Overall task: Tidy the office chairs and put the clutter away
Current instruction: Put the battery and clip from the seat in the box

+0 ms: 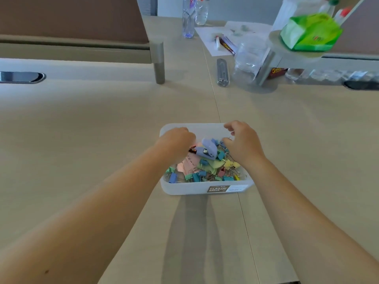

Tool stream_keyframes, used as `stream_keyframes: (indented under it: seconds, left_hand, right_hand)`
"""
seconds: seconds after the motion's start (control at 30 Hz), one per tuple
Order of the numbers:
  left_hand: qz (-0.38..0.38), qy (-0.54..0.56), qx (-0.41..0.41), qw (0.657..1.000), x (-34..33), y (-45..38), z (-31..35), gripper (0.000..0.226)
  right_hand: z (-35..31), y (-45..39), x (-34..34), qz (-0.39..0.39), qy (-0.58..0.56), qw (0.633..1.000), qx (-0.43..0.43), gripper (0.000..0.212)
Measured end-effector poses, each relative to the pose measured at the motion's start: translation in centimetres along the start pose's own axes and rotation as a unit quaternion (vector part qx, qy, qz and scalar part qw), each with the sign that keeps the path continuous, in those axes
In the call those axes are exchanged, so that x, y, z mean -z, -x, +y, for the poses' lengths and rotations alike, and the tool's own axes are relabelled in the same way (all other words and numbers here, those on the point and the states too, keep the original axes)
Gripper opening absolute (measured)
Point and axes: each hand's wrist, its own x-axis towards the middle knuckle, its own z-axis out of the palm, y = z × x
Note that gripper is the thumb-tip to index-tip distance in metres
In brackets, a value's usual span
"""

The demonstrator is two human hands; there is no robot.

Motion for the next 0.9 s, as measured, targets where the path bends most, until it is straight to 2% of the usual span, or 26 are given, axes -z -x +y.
stream_keyframes:
  seconds: [0.2,0.33,0.53,0.7,0.9]
  left_hand:
    - [0.061,0.074,0.024,0.995,1.7,1.6,-0.6,0.033]
    - [0.111,0.1,0.039,0.988,4.0,4.9,-2.5,0.031]
    - [0.18,0.103,0.145,0.967,5.2,13.2,-8.2,0.03]
    - [0.212,0.125,0.266,0.932,4.3,23.1,-13.5,0.031]
    - [0.262,0.168,0.388,0.868,0.3,37.5,-17.6,0.031]
  right_hand:
    - [-1.4,1.0,0.5,0.005,-0.018,1.0,0.019,0.034]
    - [-4.7,1.5,0.4,-0.014,-0.029,0.997,0.064,0.03]
    - [-13.1,2.9,-1.2,-0.074,-0.006,0.981,0.179,0.03]
    - [-21.6,7.3,-4.3,-0.146,0.034,0.946,0.288,0.032]
    - [-30.9,17.0,-9.0,-0.208,0.052,0.887,0.409,0.032]
